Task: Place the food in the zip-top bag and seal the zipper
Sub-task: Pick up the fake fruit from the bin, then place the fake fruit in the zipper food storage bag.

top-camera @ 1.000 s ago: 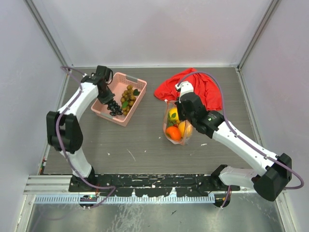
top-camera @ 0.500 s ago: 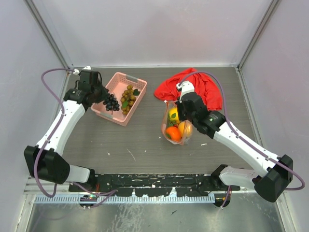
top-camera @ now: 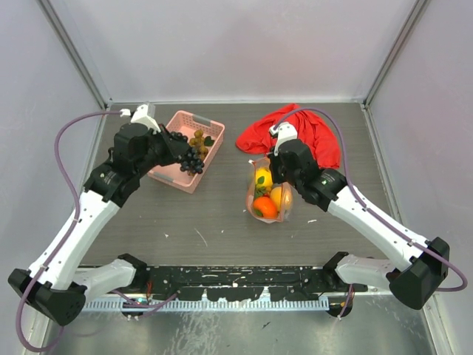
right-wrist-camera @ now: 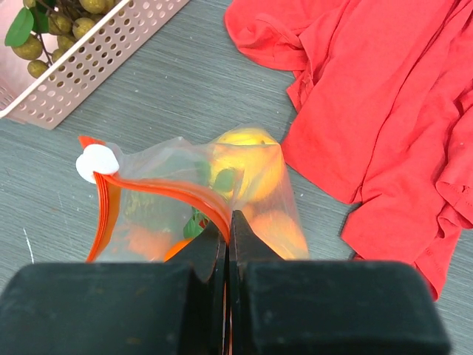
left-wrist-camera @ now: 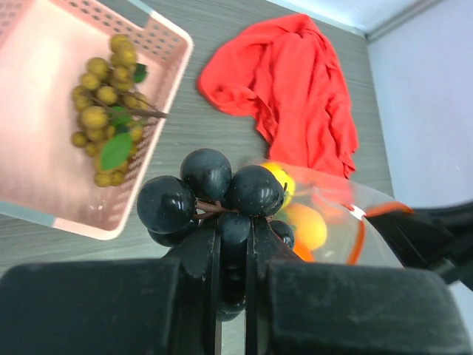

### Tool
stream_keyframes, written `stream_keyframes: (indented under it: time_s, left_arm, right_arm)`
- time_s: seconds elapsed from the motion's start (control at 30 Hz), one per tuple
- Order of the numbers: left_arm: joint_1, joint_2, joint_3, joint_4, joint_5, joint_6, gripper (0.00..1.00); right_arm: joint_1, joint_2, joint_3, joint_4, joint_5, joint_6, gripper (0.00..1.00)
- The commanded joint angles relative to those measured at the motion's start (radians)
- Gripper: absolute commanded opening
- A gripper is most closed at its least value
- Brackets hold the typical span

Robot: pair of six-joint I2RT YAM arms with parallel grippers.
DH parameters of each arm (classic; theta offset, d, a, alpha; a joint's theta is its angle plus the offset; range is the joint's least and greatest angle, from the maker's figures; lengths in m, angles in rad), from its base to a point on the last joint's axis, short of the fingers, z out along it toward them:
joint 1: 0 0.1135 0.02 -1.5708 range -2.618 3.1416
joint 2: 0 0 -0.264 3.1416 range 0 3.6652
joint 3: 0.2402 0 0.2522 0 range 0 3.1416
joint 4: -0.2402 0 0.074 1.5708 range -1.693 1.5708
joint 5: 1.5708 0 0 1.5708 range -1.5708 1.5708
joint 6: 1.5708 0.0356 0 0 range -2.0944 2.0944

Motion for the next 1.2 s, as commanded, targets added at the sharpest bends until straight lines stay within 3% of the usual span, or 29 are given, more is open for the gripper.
stream_keyframes:
  time_s: [0.0,0.53,1.17]
  left_arm:
    - [-0.085,-0.051,-0.019,0.134,0.022,0.0,0.02]
    - [-0.435,-0.025,-0.087,0.4,-0.041,0.028,0.02]
    - [-0.623,0.139,-0.166,0.696,-0.079,0.035,0.04]
  right_arm:
    - [-0.004,-0.025,0.061,0.049,-0.021,0.021,0.02]
    - [-0.006,-0.011,0.045,0.077,-0.084,0.043,0.02]
    - [-0.005,-0.026,0.01,0.103,-0.116,0.065,0.02]
